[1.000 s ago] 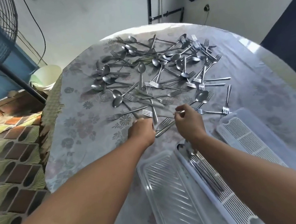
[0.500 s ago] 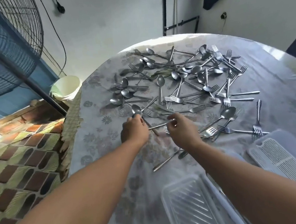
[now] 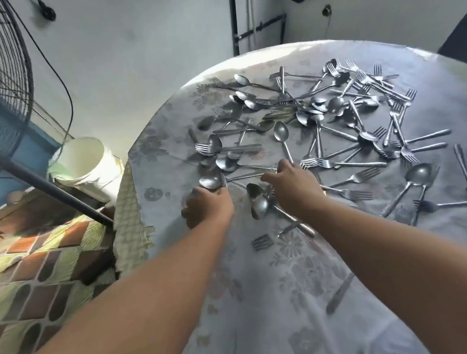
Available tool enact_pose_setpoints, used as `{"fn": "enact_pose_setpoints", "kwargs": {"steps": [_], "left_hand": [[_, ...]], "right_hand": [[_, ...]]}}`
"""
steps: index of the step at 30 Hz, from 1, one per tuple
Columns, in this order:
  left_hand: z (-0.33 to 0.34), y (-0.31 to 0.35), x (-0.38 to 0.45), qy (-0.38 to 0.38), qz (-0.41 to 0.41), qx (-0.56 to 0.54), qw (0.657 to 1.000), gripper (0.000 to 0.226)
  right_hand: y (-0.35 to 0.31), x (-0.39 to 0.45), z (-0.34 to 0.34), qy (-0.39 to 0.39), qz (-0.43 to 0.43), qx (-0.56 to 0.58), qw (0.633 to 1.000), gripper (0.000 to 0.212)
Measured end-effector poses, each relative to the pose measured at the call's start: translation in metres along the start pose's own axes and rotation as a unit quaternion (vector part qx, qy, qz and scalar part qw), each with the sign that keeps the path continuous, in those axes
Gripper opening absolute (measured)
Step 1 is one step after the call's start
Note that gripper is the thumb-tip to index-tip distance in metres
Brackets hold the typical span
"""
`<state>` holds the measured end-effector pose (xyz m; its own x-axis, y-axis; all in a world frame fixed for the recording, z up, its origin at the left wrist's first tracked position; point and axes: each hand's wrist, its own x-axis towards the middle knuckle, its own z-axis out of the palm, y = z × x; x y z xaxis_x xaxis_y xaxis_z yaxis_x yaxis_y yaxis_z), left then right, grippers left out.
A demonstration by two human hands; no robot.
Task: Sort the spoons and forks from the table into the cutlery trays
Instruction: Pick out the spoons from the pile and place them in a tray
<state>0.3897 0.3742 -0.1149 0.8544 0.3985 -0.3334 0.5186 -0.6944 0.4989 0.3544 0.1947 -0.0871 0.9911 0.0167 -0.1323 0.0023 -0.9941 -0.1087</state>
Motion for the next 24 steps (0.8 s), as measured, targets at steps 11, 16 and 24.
{"fn": "enact_pose_setpoints", "kwargs": {"steps": [11, 16, 24], "left_hand": [[0.006, 0.016, 0.046, -0.007, -0.125, -0.164, 0.978, 0.026], [-0.019, 0.031, 0.038, 0.103, -0.04, -0.33, 0.938, 0.016], [-0.04, 0.03, 0.049, 0.122, -0.023, -0.35, 0.929, 0.023]], "right_hand": [[-0.021, 0.014, -0.014, 0.06, -0.002, -0.034, 0.998, 0.053], [-0.039, 0.01, -0.001, 0.012, 0.068, 0.083, 0.994, 0.029], [-0.031, 0.001, 0.016, -0.068, 0.114, 0.058, 0.99, 0.019]]}}
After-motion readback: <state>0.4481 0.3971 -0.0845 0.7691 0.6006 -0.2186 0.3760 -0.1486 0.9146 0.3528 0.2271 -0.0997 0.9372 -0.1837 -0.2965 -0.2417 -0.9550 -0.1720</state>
